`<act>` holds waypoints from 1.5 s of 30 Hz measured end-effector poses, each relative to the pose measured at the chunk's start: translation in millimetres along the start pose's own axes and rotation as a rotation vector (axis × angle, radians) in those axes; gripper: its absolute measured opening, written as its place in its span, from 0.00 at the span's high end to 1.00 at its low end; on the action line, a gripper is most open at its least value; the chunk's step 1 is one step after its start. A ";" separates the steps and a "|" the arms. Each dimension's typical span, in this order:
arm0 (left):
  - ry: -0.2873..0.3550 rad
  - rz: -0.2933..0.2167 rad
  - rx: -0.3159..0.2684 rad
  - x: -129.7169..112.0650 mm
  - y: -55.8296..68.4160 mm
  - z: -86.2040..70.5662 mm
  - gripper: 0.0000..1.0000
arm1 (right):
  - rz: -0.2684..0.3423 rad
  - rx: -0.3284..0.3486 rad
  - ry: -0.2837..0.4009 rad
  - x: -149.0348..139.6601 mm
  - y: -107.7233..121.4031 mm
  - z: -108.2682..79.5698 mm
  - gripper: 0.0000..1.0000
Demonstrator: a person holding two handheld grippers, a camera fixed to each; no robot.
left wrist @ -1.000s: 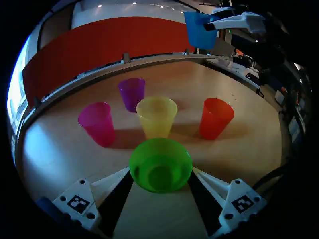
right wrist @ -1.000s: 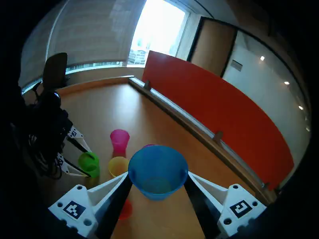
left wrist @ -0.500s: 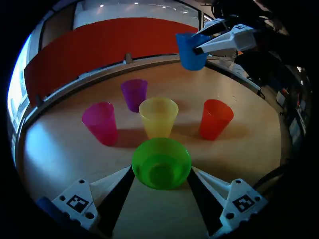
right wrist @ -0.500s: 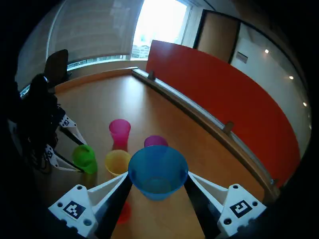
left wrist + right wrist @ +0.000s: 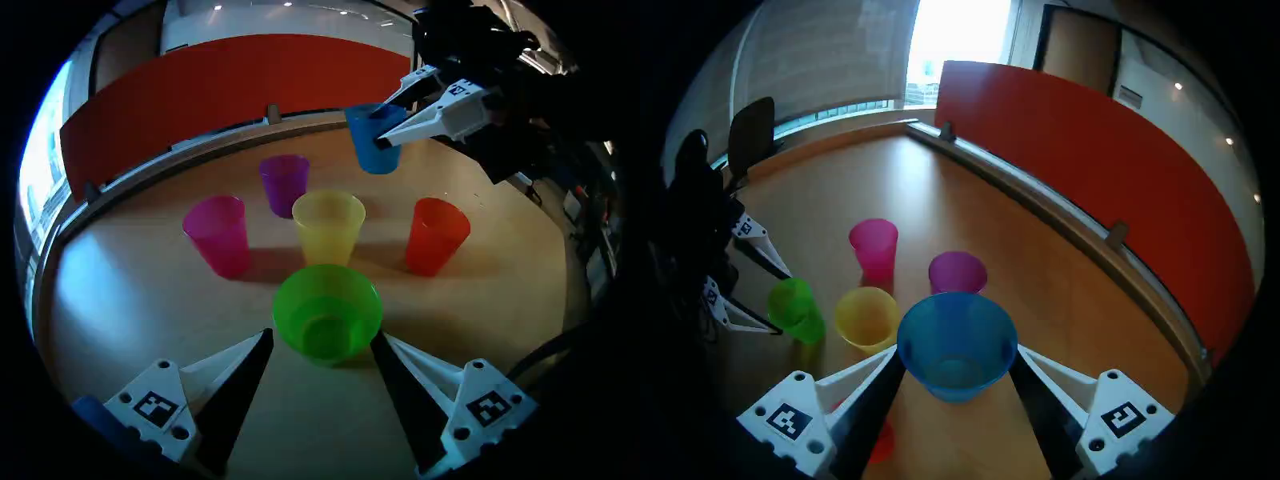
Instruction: Pour water
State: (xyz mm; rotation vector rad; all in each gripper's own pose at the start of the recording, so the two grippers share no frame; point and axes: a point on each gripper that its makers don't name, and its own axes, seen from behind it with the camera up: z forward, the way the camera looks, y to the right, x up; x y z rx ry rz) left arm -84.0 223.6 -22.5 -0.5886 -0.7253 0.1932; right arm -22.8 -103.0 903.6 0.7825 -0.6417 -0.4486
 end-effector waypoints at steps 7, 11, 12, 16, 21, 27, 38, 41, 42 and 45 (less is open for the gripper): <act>0.008 -0.024 0.032 -3.0 -5.5 -18.6 0.10 | 0.011 0.015 -0.038 -18.4 -5.7 19.7 0.10; 0.014 -0.041 0.052 -2.9 -10.2 -30.8 0.10 | 0.018 0.024 -0.058 -26.4 -7.7 28.9 0.10; 0.017 -0.049 0.059 -2.7 -11.9 -34.2 0.10 | 0.021 0.027 -0.061 -27.7 -8.0 30.8 0.10; 0.030 -0.095 0.087 -1.9 -20.2 -49.0 0.10 | 0.032 0.039 -0.076 -32.7 -9.3 38.0 0.10; 0.050 -0.142 0.125 0.2 -29.9 -66.2 0.10 | 0.026 0.049 -0.097 -39.6 -11.3 44.2 0.10; 0.065 -0.180 0.155 0.6 -34.8 -84.2 0.10 | 0.030 0.056 -0.112 -44.5 -11.9 52.2 0.10; 0.067 -0.195 0.199 -3.3 -44.7 -102.0 0.10 | 0.031 0.061 -0.132 -53.1 -7.4 56.7 0.10; 0.071 -0.195 0.207 -1.1 -46.8 -104.2 0.10 | 0.033 0.065 -0.132 -54.3 -7.0 57.0 0.10; 0.073 -0.198 0.208 -0.5 -47.2 -104.9 0.10 | 0.035 0.066 -0.132 -54.4 -7.0 57.0 0.10; 0.078 -0.207 0.213 0.7 -48.1 -106.7 0.10 | 0.044 0.069 -0.134 -54.8 -6.8 57.0 0.10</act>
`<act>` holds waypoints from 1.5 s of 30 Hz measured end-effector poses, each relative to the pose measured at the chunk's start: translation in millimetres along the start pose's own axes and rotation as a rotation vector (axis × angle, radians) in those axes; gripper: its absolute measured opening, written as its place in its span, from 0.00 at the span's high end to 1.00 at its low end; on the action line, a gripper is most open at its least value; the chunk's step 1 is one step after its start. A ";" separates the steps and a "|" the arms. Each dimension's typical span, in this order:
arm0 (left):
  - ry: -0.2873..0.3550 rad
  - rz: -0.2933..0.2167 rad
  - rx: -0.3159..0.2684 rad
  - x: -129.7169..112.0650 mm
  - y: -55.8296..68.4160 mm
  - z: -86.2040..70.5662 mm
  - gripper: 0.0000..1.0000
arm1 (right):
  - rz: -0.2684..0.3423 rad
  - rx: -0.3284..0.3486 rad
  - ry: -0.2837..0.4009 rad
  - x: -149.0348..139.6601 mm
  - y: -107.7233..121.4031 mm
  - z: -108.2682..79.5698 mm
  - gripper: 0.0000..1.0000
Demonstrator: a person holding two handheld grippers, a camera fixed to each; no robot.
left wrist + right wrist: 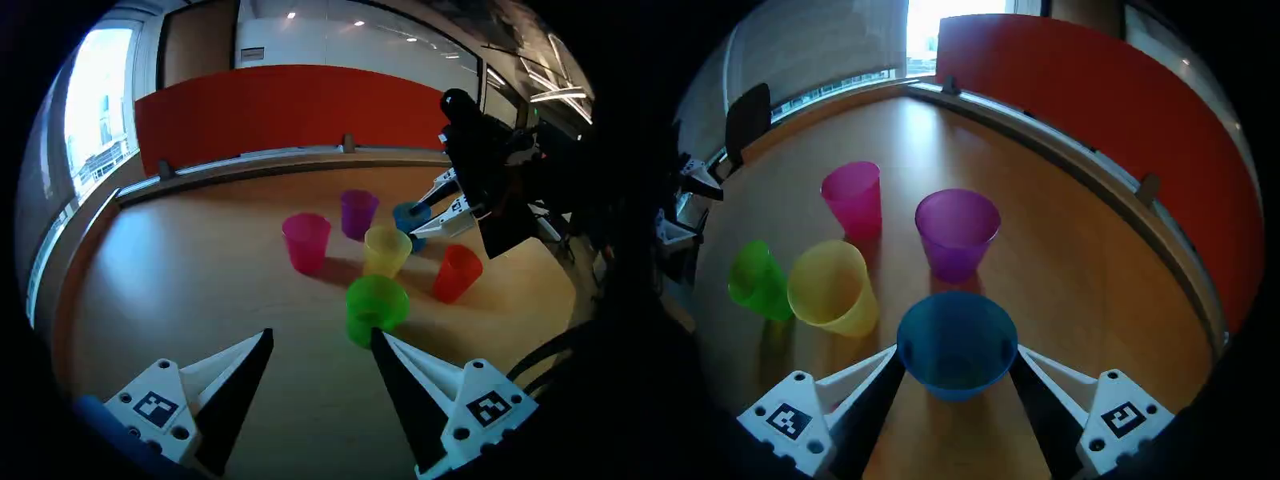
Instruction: Pour water
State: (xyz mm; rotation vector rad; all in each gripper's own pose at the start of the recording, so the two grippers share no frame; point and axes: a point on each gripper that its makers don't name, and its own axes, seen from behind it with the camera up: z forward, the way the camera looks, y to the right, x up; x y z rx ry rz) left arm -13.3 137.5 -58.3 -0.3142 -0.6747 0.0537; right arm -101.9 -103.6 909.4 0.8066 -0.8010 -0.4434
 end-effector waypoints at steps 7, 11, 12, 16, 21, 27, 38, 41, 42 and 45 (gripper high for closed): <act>0.003 -0.007 0.006 0.0 -0.2 -2.0 0.10 | 0.010 -0.004 -0.034 -7.7 3.3 -1.2 0.09; 0.004 -0.009 0.009 -0.2 -0.1 -2.8 0.10 | -0.007 -0.008 -0.056 -14.8 2.9 -1.1 0.07; 0.005 -0.010 0.009 -0.1 -0.1 -3.0 0.10 | -0.011 -0.007 -0.060 -16.3 2.1 -1.4 0.06; 0.006 -0.014 0.010 0.2 -0.2 -3.8 0.10 | -0.020 0.000 -0.081 -21.7 -1.4 -3.8 0.04; 0.009 -0.013 0.011 1.6 -0.9 -4.3 0.10 | -0.017 0.000 -0.093 -23.6 -0.8 -6.7 0.02; 0.017 -0.014 0.012 3.5 -1.2 -5.2 0.10 | -0.016 -0.003 -0.099 -25.2 1.3 -12.0 0.02; 0.031 -0.015 0.021 6.2 -2.8 -12.5 0.10 | -0.002 -0.008 -0.110 -33.3 2.1 -31.4 0.02; 0.034 -0.017 0.023 6.2 -3.2 -14.9 0.10 | 0.001 -0.016 -0.110 -36.0 4.2 -39.2 0.02; 0.035 -0.017 0.023 6.4 -3.2 -15.8 0.10 | 0.003 -0.019 -0.110 -36.8 4.8 -41.7 0.02; 0.039 -0.017 0.024 6.9 -3.1 -18.6 0.10 | 0.010 -0.027 -0.108 -39.0 6.4 -49.6 0.02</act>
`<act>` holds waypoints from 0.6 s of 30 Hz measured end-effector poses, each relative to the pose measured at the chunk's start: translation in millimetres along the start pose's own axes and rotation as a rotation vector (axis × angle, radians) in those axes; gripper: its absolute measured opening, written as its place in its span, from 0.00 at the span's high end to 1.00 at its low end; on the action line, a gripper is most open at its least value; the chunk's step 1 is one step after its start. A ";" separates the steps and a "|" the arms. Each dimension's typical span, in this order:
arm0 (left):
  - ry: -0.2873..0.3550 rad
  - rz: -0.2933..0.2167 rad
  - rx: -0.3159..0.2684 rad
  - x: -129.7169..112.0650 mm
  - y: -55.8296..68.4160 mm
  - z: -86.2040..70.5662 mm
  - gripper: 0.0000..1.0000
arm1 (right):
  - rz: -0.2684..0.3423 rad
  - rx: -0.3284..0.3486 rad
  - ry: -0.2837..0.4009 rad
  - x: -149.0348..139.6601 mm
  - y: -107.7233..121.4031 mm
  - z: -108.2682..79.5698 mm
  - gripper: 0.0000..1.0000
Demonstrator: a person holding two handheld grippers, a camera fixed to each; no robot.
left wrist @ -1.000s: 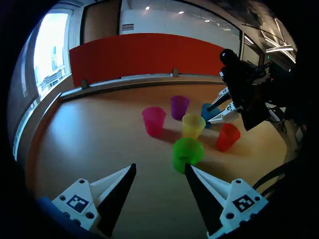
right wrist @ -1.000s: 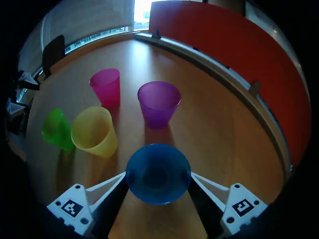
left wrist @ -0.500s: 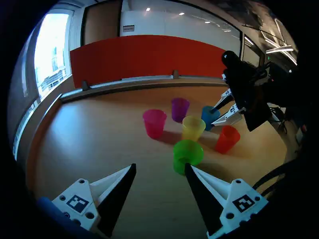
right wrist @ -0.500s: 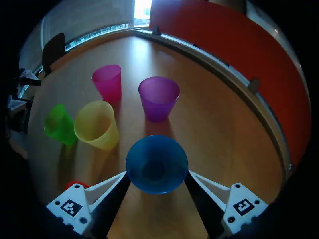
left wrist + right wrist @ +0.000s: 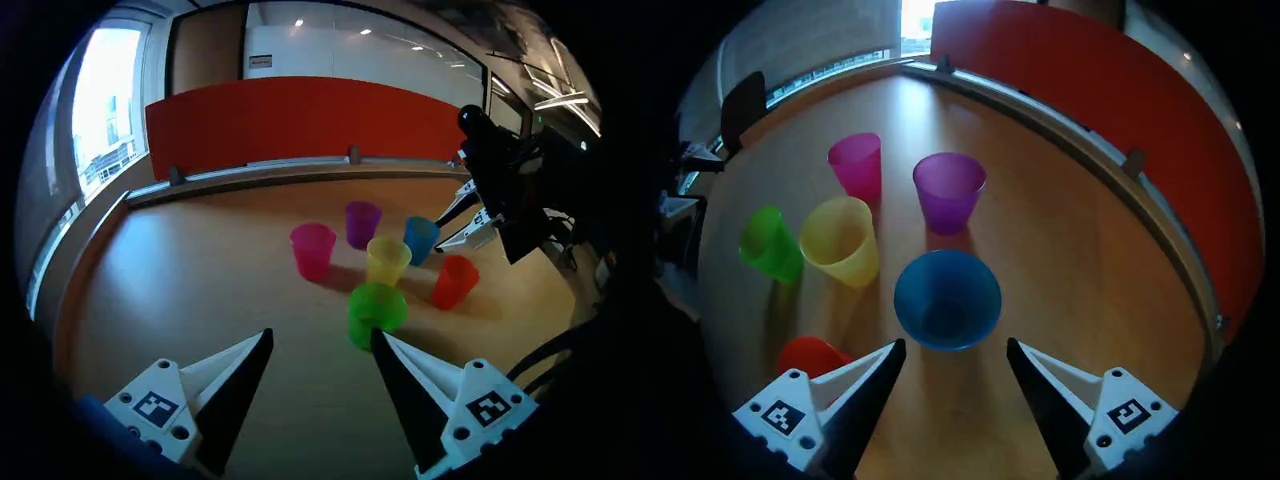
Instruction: Pour water
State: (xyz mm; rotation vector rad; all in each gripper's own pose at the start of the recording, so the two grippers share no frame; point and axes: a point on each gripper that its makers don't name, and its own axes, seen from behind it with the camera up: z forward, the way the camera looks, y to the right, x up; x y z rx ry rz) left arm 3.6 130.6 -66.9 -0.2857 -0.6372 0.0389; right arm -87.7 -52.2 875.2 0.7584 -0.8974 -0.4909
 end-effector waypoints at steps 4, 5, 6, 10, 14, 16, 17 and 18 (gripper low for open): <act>0.007 0.001 0.003 1.6 -0.5 -4.3 0.10 | 0.012 -0.013 0.008 -3.5 2.2 -10.4 0.02; 0.008 0.001 0.004 1.9 -0.7 -5.2 0.10 | 0.014 -0.017 0.009 -4.5 2.8 -12.9 0.02; 0.010 0.000 0.004 2.2 -1.1 -6.0 0.10 | 0.017 -0.021 0.011 -5.5 3.2 -15.5 0.02; 0.017 -0.007 0.006 3.3 -3.2 -9.3 0.10 | 0.025 -0.038 0.023 -9.5 3.9 -27.8 0.02; 0.025 -0.010 0.008 5.7 -5.6 -12.1 0.10 | 0.036 -0.057 0.039 -13.4 3.6 -40.9 0.02; 0.027 -0.011 0.010 6.8 -6.6 -13.3 0.10 | 0.046 -0.068 0.049 -15.5 3.1 -47.9 0.02; 0.028 -0.011 0.011 7.3 -7.0 -13.9 0.10 | 0.051 -0.074 0.054 -16.5 2.9 -51.2 0.02; 0.028 -0.013 0.011 7.7 -7.5 -14.3 0.10 | 0.058 -0.082 0.061 -17.4 3.1 -54.6 0.02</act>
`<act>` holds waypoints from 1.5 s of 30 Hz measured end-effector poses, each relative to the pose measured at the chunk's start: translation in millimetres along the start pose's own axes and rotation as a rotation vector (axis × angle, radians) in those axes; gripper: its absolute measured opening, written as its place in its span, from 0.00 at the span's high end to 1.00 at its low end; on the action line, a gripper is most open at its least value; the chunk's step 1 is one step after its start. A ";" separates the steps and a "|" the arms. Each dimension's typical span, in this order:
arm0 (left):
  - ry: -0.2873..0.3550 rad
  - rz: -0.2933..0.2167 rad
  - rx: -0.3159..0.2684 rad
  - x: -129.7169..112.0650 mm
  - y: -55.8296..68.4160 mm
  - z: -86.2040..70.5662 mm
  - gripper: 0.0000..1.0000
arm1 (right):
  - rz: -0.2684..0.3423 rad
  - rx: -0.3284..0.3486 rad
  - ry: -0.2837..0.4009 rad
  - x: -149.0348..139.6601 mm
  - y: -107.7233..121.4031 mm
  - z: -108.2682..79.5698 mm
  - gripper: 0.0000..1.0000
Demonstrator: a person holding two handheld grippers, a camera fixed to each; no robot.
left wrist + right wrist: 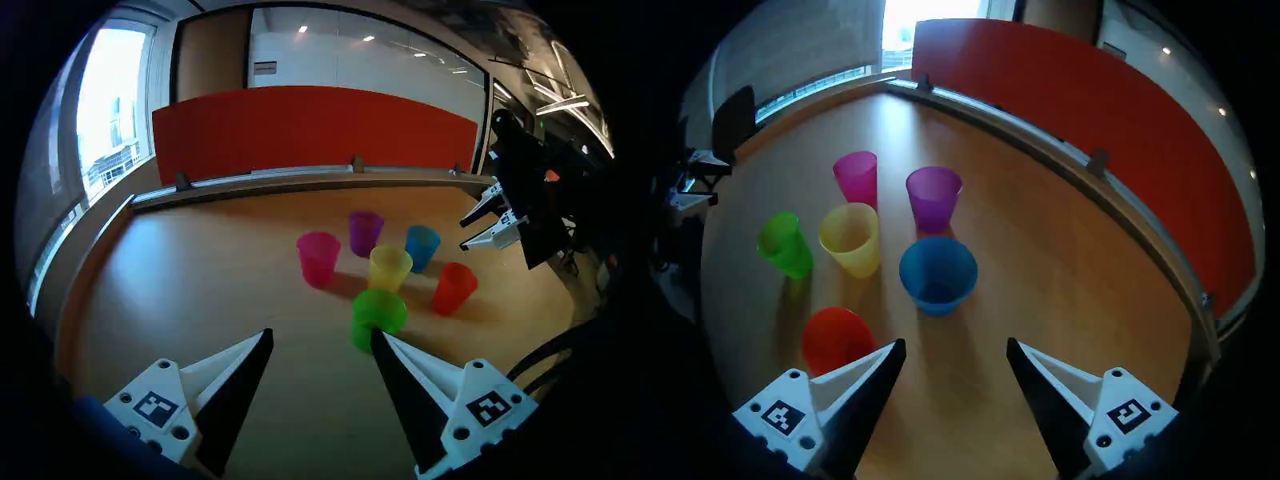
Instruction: Pour water
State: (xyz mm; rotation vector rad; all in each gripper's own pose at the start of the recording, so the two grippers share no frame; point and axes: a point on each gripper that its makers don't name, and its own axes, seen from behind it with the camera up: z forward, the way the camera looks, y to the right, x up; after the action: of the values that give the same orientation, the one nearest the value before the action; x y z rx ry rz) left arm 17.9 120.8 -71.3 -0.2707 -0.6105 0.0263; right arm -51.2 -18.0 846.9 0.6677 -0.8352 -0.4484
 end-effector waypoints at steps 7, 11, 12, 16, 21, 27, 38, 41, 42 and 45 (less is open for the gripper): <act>-0.005 -0.020 0.004 1.2 -4.1 -2.4 0.10 | 0.060 -0.067 0.076 0.2 2.7 -29.7 0.02; -0.001 -0.032 0.007 3.4 -6.9 -4.9 0.10 | 0.094 -0.100 0.115 -1.2 0.9 -48.3 0.02; 0.002 -0.032 0.009 4.6 -8.0 -5.6 0.10 | 0.100 -0.110 0.124 -1.8 1.0 -52.6 0.02; 0.019 -0.025 0.018 11.0 -13.9 -9.0 0.10 | 0.134 -0.167 0.165 -2.9 3.2 -70.7 0.02; 0.039 -0.017 0.027 20.0 -19.6 -13.0 0.10 | 0.193 -0.225 0.224 -0.7 2.5 -94.8 0.02; 0.066 -0.030 0.037 30.6 -26.1 -18.7 0.10 | 0.255 -0.301 0.299 3.9 1.0 -126.7 0.02; 0.117 -0.044 0.069 53.3 -40.9 -27.5 0.10 | 0.357 -0.423 0.439 21.8 -5.1 -170.9 0.02; 0.135 -0.045 0.080 61.9 -44.7 -30.9 0.10 | 0.378 -0.455 0.484 28.4 -5.8 -181.1 0.02; 0.141 -0.046 0.083 64.5 -45.8 -31.7 0.10 | 0.386 -0.467 0.497 30.3 -5.5 -184.1 0.02; 0.157 -0.051 0.091 72.1 -48.6 -33.7 0.10 | 0.418 -0.503 0.537 35.9 -4.2 -192.8 0.02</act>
State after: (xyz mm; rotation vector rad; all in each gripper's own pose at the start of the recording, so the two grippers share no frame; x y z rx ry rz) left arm 93.5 73.3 -44.6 -0.1667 -0.4585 -0.0161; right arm 122.9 26.8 768.5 0.1177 -0.3092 -0.0752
